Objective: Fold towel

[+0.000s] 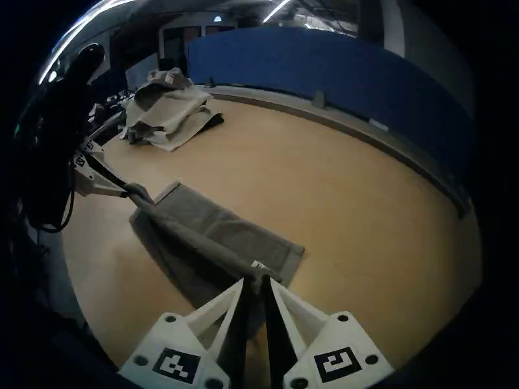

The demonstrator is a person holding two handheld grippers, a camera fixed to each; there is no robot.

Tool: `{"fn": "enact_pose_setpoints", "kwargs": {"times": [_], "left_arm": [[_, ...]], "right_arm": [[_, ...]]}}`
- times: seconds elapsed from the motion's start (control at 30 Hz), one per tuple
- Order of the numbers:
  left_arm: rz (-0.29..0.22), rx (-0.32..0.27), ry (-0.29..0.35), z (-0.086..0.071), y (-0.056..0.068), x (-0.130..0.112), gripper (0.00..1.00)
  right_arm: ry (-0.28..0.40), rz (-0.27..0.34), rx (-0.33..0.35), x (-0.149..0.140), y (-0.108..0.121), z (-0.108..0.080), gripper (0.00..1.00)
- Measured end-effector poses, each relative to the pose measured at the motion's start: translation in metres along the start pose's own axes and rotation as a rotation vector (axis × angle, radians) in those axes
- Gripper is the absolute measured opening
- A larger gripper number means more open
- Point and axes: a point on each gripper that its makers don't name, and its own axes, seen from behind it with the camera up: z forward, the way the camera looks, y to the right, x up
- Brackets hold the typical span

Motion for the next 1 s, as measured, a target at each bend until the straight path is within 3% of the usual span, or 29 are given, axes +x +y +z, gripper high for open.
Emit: {"fn": "enact_pose_setpoints", "kwargs": {"times": [0.87, 1.0], "left_arm": [[-0.034, 0.018, 0.004, 0.032, -0.014, 0.020, 0.18], [-0.034, 0.024, 0.007, 0.034, -0.015, 0.022, 0.18]], "right_arm": [[-0.011, 0.026, -0.032, -0.002, 0.017, 0.032, 0.14], [-0.018, 0.021, -0.036, -0.003, 0.018, 0.035, 0.18]]}}
